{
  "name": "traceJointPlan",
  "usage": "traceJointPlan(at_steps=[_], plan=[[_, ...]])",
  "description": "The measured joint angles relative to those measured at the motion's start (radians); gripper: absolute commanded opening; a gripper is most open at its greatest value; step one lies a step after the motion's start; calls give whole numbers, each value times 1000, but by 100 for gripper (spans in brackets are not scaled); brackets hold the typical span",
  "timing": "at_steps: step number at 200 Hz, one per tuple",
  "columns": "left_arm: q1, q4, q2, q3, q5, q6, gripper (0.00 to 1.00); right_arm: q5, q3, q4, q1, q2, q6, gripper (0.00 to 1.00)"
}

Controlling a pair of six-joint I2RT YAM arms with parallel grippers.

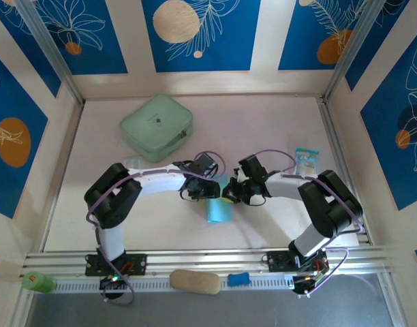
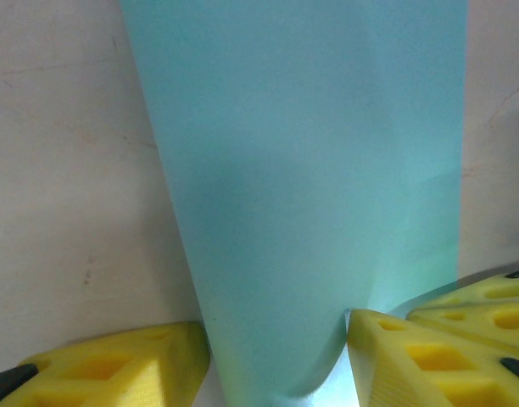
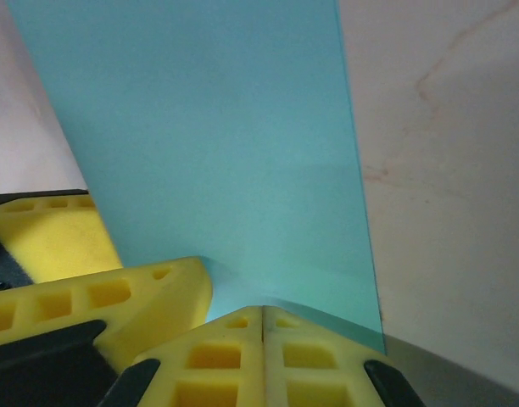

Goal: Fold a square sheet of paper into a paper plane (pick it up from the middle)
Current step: Hold the paper at the center of the table.

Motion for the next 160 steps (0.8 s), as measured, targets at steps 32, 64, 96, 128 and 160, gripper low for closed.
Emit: traceJointPlan(at_steps=[32, 64, 96, 128, 160], plan=[[0, 0, 0, 0, 0, 0, 53, 3, -4, 0, 2, 24, -26, 0], [0, 1, -4, 0, 0, 0, 55, -13, -34, 52, -3, 25, -54, 0], [-3, 28, -35, -23, 6, -5, 59, -41, -34, 56, -27, 32, -119, 0], [8, 31, -125, -61, -45, -7, 61, -68, -5, 10, -50, 48, -194, 0], [28, 112, -264, -100, -30, -8, 30, -77, 40, -52, -60, 74, -243, 0]])
